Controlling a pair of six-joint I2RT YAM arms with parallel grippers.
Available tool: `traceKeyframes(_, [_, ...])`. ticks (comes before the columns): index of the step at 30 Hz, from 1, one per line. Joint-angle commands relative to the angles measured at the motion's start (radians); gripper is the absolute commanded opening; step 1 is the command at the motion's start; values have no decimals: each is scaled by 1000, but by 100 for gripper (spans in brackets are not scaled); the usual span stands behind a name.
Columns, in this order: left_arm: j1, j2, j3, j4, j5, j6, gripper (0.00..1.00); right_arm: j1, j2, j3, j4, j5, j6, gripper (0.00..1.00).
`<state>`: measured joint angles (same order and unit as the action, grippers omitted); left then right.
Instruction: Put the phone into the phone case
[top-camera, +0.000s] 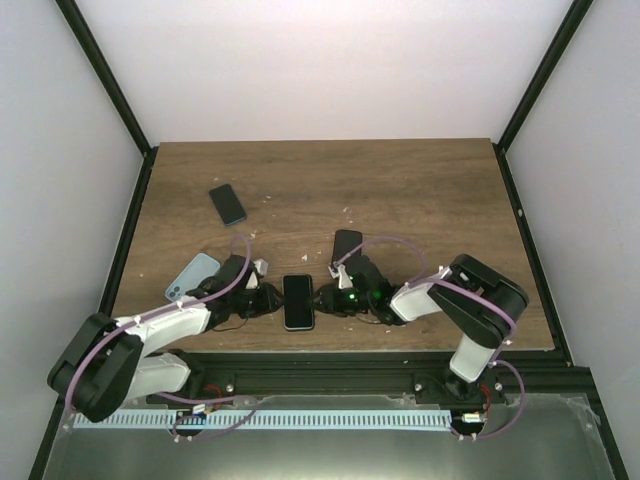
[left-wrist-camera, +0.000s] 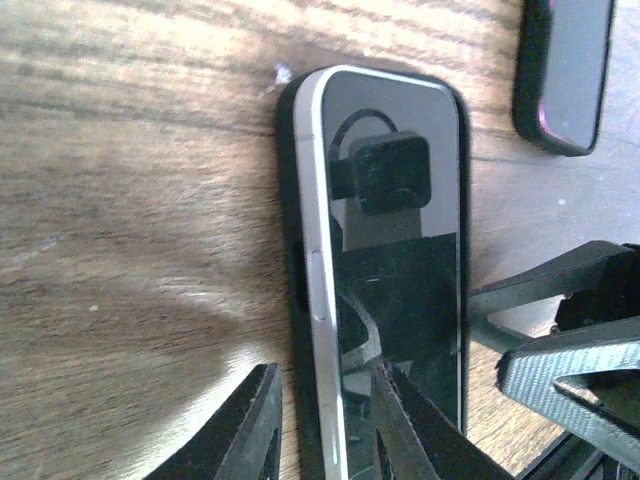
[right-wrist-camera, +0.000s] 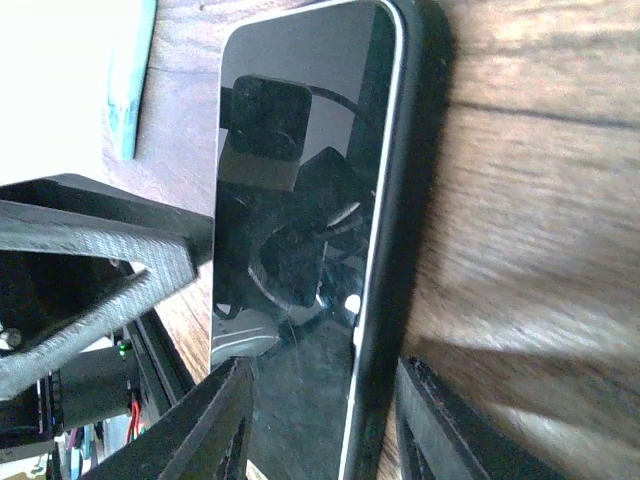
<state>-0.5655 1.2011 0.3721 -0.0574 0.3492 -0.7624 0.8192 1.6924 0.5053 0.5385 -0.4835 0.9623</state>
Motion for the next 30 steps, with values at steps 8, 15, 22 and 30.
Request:
traceKeyframes(8, [-2, 89, -28, 74, 49, 19, 22, -8, 65, 63, 49, -42, 6, 45])
traceKeyframes(15, [-1, 101, -79, 134, 74, -10, 16, -10, 65, 81, 160, -163, 58, 47])
traceKeyframes(22, [-2, 31, -102, 110, 83, -14, 11, -12, 70, 42, 327, -229, 147, 48])
traceKeyframes(30, [-2, 18, -127, 136, 106, -40, 25, -15, 77, 13, 457, -244, 199, 48])
